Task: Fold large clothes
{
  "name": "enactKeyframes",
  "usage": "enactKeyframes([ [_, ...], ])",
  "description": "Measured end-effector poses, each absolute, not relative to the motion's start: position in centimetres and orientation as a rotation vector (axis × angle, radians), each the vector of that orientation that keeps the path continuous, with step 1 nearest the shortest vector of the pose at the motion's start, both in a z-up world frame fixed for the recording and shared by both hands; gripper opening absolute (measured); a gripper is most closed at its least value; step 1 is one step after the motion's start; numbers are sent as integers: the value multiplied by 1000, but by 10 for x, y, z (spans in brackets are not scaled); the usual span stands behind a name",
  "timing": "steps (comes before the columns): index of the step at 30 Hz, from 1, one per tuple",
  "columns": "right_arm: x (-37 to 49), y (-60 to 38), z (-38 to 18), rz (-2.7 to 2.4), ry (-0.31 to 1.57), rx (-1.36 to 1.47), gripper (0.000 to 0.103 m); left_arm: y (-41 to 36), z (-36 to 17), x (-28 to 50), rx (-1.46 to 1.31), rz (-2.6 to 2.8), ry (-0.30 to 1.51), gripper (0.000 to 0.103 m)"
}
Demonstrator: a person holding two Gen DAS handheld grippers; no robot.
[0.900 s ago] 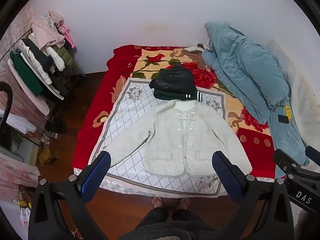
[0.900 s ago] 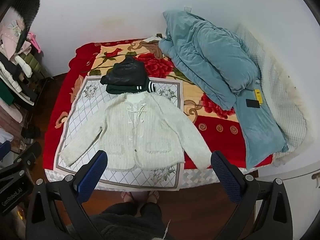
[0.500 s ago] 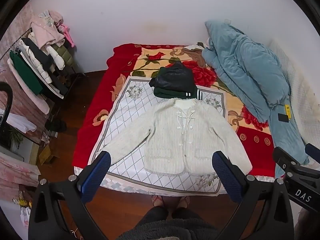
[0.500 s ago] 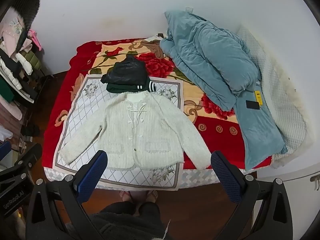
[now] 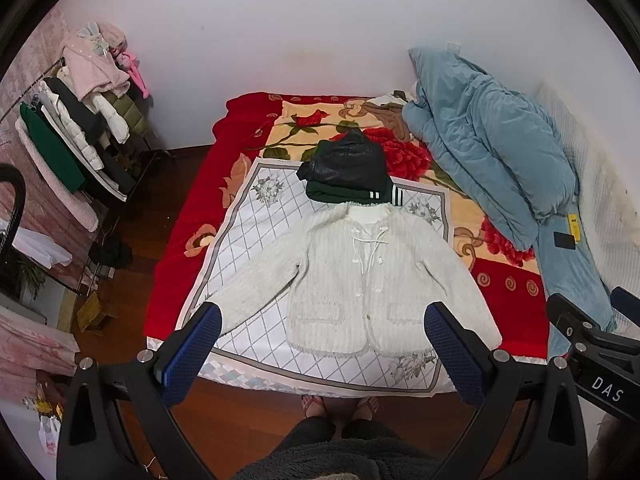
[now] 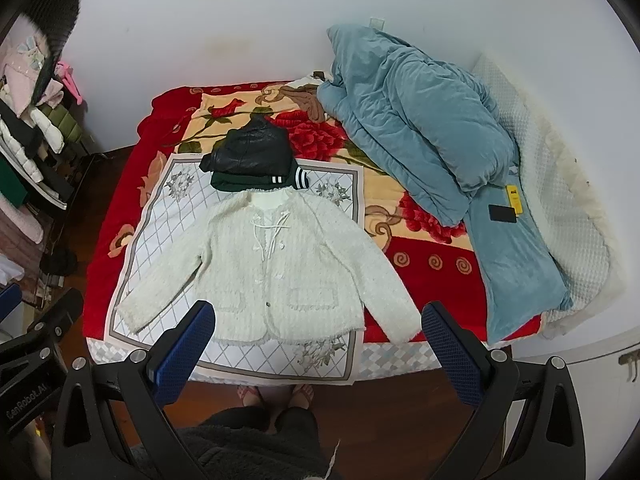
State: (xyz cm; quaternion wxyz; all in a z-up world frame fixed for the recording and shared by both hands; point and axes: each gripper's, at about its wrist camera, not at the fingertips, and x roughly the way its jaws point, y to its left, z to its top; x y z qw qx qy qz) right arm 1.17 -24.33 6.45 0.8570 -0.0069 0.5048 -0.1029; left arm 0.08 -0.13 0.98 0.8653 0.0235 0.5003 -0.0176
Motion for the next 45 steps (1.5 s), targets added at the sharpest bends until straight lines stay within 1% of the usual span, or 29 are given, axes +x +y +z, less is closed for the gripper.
enactKeyframes([
  [45, 25, -236, 78, -208, 1052, -13, 103, -12, 21, 12, 43, -38, 1025, 103],
])
